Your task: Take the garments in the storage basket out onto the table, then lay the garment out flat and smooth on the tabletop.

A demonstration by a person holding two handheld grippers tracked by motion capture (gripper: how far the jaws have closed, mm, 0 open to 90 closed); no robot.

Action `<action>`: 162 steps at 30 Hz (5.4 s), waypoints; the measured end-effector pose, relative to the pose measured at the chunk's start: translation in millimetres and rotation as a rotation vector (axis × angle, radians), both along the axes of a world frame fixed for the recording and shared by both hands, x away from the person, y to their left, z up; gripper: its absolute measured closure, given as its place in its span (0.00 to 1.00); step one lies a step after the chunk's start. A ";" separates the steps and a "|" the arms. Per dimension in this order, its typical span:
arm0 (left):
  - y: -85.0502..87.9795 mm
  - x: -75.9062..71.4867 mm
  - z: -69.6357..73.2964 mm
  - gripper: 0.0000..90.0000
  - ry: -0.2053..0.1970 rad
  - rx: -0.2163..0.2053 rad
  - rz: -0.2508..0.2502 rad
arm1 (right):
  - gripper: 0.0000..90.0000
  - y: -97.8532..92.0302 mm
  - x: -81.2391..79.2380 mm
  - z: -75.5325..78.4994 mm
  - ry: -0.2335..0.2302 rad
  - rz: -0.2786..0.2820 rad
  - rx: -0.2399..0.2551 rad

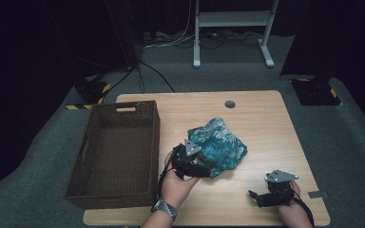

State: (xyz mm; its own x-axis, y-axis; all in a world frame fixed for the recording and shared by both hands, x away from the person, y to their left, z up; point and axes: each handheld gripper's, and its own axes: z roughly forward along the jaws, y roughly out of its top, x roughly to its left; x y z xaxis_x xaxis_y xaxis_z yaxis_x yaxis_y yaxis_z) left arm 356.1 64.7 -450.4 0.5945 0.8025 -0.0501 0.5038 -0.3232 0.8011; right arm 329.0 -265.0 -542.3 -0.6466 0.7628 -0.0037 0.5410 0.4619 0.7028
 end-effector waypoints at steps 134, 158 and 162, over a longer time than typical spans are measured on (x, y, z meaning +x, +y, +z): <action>-11.0 17.1 -25.0 0.96 0.029 -0.045 -0.004 | 0.01 3.6 -2.4 2.3 0.013 -0.042 -0.020; -13.4 18.5 -12.0 0.96 0.014 -0.118 -0.010 | 0.58 9.5 51.3 22.9 -0.115 -0.181 0.020; -15.1 17.4 -7.8 0.96 -0.004 -0.114 -0.021 | 0.64 12.8 71.8 26.2 -0.112 -0.204 0.026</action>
State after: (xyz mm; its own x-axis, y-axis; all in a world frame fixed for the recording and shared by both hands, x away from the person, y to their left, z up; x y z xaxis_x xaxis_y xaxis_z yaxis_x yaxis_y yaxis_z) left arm 373.5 49.7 -458.3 0.6118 0.7789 -0.1381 0.4942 -0.2401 0.8355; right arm 400.8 -252.2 -516.1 -0.4760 0.8783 -0.0454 0.5387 0.3320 0.7743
